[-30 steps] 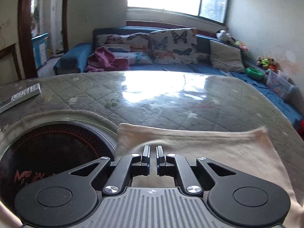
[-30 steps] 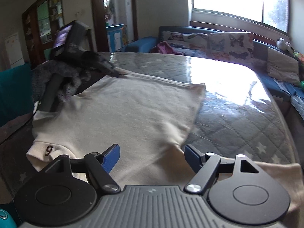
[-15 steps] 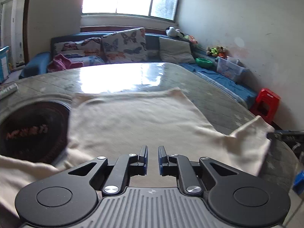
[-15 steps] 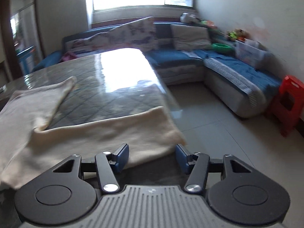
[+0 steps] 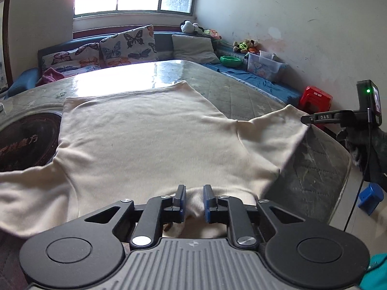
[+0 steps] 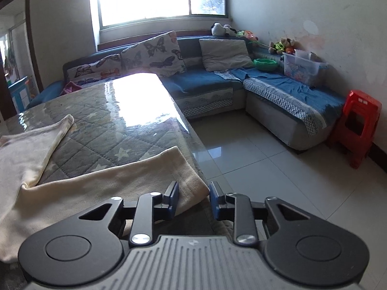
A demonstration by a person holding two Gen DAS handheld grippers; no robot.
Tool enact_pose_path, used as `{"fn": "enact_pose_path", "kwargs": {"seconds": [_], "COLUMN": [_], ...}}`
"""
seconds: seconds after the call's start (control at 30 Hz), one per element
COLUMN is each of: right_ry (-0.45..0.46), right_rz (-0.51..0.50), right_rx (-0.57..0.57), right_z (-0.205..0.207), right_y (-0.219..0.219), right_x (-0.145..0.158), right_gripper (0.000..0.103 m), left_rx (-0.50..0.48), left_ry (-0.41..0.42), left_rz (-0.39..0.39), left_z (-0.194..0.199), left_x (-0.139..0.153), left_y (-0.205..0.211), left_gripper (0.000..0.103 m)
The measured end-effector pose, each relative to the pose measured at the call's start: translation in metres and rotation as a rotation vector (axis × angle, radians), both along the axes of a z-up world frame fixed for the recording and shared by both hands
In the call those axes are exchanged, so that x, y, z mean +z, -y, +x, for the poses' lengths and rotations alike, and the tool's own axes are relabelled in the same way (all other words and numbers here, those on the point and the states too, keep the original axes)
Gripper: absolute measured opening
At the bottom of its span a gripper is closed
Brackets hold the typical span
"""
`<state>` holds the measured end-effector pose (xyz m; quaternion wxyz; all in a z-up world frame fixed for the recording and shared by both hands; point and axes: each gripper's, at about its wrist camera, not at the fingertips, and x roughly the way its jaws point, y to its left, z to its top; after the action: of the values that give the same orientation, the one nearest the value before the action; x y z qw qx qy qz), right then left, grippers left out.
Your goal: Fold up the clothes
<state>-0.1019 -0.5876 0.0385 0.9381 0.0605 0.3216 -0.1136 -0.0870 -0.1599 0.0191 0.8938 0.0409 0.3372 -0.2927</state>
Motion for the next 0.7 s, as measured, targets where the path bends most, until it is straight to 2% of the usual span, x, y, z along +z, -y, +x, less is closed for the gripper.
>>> {"fn": "enact_pose_path", "kwargs": {"seconds": [0.1,0.27,0.37,0.43,0.5,0.63,0.7], "right_ry": [0.002,0.004,0.011,0.016,0.022,0.070,0.104], "right_rz": [-0.010,0.000,-0.005,-0.009,-0.014,-0.025,-0.029], "right_rx": [0.014,0.012,0.019,0.025,0.028,0.023,0.023], "right_z": [0.002,0.004,0.004,0.004,0.003,-0.003,-0.008], "right_y": [-0.004,-0.005,-0.006,-0.006,-0.007,-0.007,-0.007], "right_x": [0.001,0.002,0.001,0.000,0.000,0.012,0.022], "right_gripper": [0.016,0.017,0.017,0.010,0.009,0.008,0.008], "left_rx": [-0.020,-0.001,0.012,0.007,-0.005,-0.042,-0.070], "left_ry": [0.017,0.078,0.057,0.040,0.037,0.084,0.078], "left_rz": [0.002,-0.011,0.028,0.047,0.065,0.024,0.002], "left_z": [-0.008,-0.016,-0.015,-0.016,-0.017,-0.012,-0.005], "left_x": [0.002,0.017,0.010,0.004,0.003,0.021,0.024], "left_y": [-0.002,-0.012,-0.016,-0.017,-0.016,-0.005,0.009], "left_gripper": [0.026,0.028,0.028,0.028,0.028,0.028,0.028]}}
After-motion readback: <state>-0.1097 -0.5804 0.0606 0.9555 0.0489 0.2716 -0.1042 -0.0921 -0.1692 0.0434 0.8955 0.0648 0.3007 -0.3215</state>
